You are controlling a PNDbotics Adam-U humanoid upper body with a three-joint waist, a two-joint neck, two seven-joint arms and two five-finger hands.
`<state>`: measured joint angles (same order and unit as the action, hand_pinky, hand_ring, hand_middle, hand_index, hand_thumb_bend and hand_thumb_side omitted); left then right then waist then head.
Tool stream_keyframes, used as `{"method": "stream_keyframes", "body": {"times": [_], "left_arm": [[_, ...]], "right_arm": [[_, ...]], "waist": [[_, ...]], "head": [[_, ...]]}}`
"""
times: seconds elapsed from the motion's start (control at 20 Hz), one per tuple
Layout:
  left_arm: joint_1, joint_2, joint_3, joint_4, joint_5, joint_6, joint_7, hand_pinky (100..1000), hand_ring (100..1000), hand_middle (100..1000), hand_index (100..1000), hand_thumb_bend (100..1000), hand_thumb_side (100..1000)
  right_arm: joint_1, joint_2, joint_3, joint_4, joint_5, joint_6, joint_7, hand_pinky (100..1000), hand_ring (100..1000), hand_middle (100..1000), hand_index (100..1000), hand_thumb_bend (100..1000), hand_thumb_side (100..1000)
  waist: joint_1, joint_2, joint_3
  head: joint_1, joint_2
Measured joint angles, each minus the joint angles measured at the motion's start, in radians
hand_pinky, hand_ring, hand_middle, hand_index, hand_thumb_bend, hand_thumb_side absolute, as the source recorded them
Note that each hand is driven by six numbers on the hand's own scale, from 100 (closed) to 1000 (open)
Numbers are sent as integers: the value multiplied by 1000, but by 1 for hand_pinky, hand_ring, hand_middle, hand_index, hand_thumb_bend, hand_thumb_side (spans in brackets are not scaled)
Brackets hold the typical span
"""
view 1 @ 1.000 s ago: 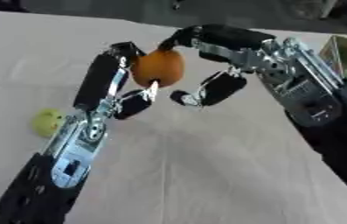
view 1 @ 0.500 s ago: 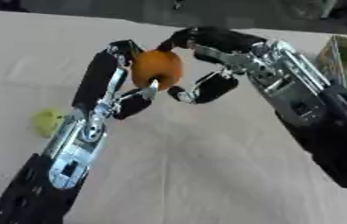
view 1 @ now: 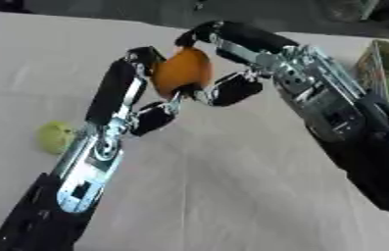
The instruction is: Pick up the objects with one hand, pass them to the other hand, and then place them into the box on the other side of the table.
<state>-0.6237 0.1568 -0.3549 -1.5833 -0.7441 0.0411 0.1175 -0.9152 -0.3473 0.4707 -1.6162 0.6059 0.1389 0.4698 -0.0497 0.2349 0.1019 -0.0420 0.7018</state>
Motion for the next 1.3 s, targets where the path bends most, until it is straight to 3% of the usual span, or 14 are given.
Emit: {"method": "stream_keyframes", "body": {"times": [0.35, 0.55, 0.9, 1.15, 1.3], "left_arm": [[-1, 0, -6, 0, -5, -20, 2, 597, 604, 520, 512, 100, 131], [-2, 0, -6, 0, -13, -28, 7, 598, 606, 521, 515, 100, 124], [-2, 0, -6, 2, -23, -19, 17, 603, 608, 531, 573, 100, 100], [-2, -1, -6, 10, -23, 14, 34, 622, 633, 569, 686, 100, 100], [-1, -1, -5, 12, -23, 27, 34, 663, 700, 648, 794, 341, 301]], "right_arm": [[0, 0, 4, 9, -19, 10, 14, 882, 839, 578, 745, 135, 100], [-1, 0, 5, 9, -40, 13, 29, 870, 800, 492, 663, 100, 100], [0, 0, -5, 2, -104, 40, 11, 872, 786, 445, 615, 100, 100], [19, -11, -20, -32, -159, 77, -17, 874, 784, 429, 605, 100, 100], [33, -28, -37, -65, -185, 102, -26, 878, 787, 432, 610, 100, 100]], "waist": [[0, 0, 0], [1, 0, 0], [2, 0, -3], [5, 0, -10], [8, 0, -16]], "head": [[-5, 4], [-9, 9], [-15, 10], [-32, 17], [-40, 17]]}}
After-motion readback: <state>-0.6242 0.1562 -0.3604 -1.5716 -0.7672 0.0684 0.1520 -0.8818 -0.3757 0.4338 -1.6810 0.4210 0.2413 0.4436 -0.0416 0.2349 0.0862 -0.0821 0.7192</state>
